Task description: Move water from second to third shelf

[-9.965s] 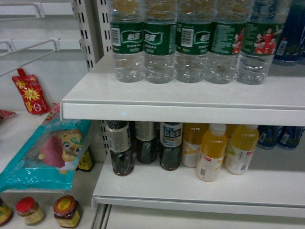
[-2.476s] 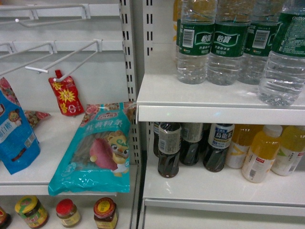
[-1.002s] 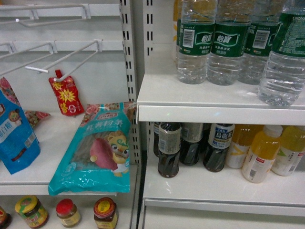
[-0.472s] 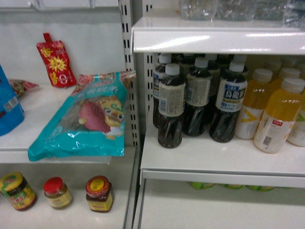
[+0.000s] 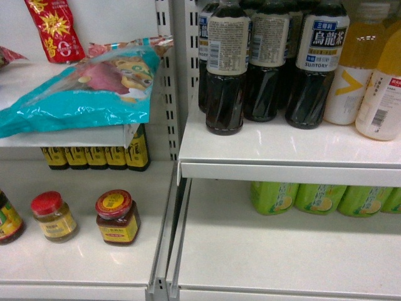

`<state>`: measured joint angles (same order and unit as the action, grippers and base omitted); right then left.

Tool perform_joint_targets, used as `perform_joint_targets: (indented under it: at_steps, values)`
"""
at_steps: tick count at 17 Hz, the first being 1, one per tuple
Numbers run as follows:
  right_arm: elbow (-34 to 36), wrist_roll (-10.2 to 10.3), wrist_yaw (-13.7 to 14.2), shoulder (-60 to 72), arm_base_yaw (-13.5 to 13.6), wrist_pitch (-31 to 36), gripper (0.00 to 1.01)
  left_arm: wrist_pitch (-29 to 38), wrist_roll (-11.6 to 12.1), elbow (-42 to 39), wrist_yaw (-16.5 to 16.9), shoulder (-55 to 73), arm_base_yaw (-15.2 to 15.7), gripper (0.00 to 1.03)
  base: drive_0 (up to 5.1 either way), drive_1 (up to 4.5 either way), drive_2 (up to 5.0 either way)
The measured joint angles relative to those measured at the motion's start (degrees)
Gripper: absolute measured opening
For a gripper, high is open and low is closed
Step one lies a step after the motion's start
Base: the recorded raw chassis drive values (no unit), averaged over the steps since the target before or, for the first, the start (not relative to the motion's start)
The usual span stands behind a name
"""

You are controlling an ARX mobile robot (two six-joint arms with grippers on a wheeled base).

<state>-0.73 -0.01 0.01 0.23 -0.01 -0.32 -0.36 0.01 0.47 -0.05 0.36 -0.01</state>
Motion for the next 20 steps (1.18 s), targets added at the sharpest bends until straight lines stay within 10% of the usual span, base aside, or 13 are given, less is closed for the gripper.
perform_joint_targets:
  at_steps: [20]
  values:
    - [0.0,0.0,0.0,0.0,0.0,0.0,0.98,0.1,0.0,0.0,0.0,0.0,0.0,0.98,0.0,0.00,0.0]
